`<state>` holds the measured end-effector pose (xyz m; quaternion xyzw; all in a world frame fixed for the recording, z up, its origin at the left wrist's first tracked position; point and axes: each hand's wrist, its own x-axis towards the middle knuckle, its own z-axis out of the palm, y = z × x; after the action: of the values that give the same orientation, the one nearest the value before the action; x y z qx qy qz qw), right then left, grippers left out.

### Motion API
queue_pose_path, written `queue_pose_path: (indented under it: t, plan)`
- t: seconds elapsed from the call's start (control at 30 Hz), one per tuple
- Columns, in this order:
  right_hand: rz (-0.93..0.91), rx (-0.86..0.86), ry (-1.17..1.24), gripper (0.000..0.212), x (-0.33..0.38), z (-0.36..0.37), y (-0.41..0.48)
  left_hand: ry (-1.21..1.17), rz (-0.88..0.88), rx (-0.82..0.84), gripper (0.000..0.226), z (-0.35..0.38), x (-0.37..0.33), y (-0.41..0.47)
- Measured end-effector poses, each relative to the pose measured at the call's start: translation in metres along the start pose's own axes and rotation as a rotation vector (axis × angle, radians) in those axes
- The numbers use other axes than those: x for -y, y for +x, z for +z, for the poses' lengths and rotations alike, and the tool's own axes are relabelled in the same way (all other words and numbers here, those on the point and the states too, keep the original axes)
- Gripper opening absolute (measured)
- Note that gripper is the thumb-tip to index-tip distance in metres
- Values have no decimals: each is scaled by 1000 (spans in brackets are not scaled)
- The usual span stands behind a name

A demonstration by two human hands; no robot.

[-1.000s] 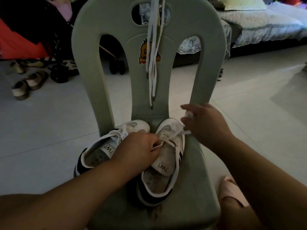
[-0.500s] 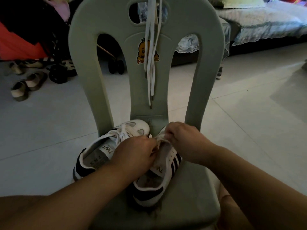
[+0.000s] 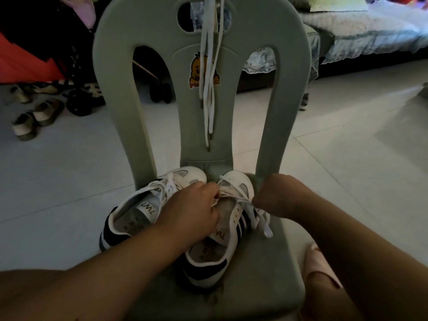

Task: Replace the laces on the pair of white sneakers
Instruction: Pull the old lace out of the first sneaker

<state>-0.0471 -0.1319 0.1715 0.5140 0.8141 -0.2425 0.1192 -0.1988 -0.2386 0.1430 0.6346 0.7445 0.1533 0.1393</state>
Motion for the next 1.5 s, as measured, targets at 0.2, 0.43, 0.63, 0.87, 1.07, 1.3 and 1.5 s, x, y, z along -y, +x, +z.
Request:
queue_pose_path:
  t: [0.2,0.43,0.63,0.87,1.07,1.3,1.5]
  plan:
    - [-41,265,-35,34,1,-9,-13,82,-4,30,14,5,-3,12]
    - [-152,59,-46,24,3,8,-4,91,78,66,28,8,-2,18]
    - [-121,-135,-26,17,2,6,-5,82,21,87,19,11,-5,28]
    - [-190,-201,41,11,3,2,-8,-319,-126,101,8,0,-13,34]
    - [-188,-188,141,8,-3,-10,-8,-677,-223,145,17,-24,-23,37]
    - [-169,-146,91,5,-20,-35,-22,-1108,-302,-159,31,-62,-6,38]
    - [-123,-232,161,12,-34,-49,-33,-1111,-340,-359,32,-79,14,41]
